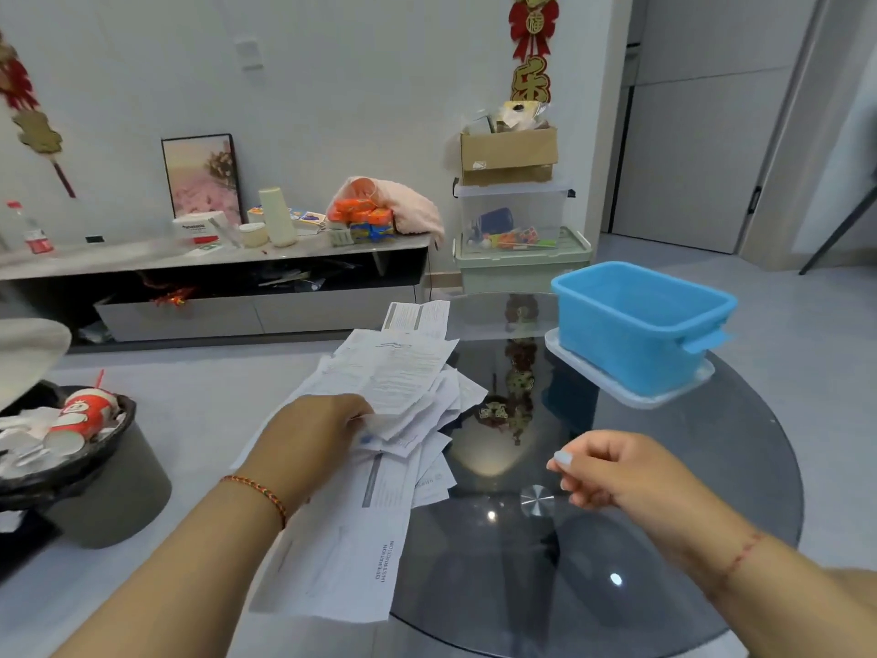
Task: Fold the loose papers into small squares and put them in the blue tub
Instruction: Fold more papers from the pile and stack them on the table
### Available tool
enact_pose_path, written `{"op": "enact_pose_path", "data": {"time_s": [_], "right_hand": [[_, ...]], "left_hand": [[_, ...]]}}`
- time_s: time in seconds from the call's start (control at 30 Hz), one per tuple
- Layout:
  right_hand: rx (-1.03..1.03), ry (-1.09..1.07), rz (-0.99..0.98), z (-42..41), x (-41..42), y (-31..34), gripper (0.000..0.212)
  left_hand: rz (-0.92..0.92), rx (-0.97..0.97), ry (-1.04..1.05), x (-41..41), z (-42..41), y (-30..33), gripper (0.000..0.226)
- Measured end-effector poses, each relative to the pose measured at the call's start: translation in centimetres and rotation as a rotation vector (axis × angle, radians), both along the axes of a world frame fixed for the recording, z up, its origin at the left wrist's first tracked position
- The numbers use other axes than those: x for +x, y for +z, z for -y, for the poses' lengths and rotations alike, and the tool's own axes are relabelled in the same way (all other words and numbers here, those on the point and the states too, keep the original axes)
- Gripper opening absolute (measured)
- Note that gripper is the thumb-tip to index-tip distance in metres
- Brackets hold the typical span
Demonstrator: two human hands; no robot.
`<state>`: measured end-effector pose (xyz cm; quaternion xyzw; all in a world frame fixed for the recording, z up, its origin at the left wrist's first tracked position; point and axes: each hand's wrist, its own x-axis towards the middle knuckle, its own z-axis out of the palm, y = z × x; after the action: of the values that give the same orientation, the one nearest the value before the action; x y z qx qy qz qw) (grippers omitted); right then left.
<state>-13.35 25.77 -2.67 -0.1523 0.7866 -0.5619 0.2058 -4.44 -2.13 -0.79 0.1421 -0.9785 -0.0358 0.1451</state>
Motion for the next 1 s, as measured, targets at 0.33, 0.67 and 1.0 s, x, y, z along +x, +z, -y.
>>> {"op": "enact_pose_path", "data": {"time_s": [0.33, 0.67, 1.0], "right_hand": [[0.291, 0.171, -0.919, -1.7, -1.1, -2.4, 0.072], [0.125, 0.122, -0.468, -6.8, -2.3, -3.4, 0.029], [0.069, -0.025, -0.175, -9.8, -1.5, -2.7, 0.014]], "left_hand": [[-0.055, 0.028, -0.355, 0.6, -13.4, 0.3, 0.033], [0.044, 0.953, -0.303, 3.9, -7.5, 1.3, 0.067], [0.107, 0.614, -0.304, 3.2, -10.7, -3.4, 0.042]]}}
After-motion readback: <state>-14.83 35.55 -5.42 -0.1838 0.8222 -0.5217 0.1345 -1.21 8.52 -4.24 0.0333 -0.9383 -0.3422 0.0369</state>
